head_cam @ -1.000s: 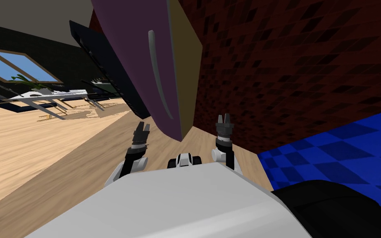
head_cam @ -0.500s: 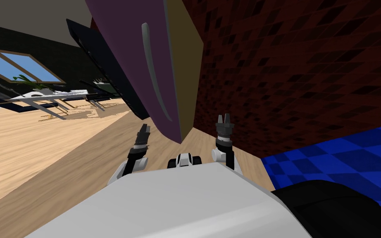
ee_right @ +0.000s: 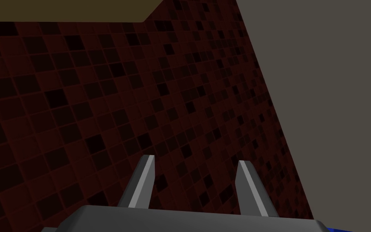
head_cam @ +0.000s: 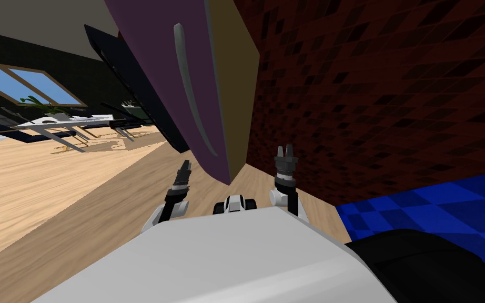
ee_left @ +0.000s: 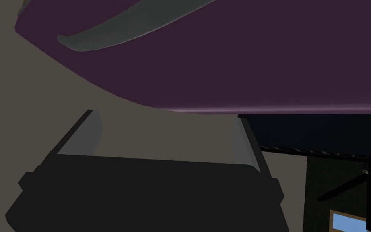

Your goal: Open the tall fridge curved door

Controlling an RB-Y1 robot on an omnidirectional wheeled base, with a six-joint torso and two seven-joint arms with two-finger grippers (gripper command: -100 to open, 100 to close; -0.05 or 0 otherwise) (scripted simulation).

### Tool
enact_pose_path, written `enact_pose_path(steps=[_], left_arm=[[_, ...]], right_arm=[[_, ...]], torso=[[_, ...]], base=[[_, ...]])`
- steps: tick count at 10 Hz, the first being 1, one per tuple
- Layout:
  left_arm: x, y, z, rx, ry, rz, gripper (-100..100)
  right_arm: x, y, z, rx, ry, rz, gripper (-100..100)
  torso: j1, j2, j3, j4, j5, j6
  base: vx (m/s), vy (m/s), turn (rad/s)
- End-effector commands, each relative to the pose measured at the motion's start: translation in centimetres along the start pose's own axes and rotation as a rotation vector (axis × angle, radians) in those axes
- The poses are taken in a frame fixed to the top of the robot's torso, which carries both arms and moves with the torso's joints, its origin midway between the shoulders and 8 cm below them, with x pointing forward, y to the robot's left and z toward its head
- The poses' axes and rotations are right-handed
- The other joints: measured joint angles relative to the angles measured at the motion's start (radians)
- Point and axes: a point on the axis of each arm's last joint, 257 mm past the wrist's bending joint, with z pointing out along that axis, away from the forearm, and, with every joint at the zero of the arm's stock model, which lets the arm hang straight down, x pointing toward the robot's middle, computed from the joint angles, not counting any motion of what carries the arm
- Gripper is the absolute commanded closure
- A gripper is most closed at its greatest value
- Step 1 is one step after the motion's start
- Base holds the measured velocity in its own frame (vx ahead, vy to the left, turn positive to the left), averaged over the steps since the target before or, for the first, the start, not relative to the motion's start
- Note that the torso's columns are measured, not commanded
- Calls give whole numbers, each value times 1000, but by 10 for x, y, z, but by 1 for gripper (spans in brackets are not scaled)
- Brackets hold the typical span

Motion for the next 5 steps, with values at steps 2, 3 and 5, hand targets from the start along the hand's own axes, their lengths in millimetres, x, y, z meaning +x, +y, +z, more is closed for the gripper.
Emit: enact_pose_path(steps=[2,3,5], left_arm=[[6,29,-9,-43,8,49,-100],[8,35,-13,-57,11,48,-100],[11,49,-17,-76,14,80,-100]], right_arm=[[0,0,0,0,0,0,0],[0,0,0,0,0,0,0],[0,0,0,0,0,0,0]], torso=[[0,2,1,1,0,0],[1,2,1,0,0,0],[1,5,3,1,0,0]], base=[[117,-51,31],[94,-32,16],[92,-52,31]])
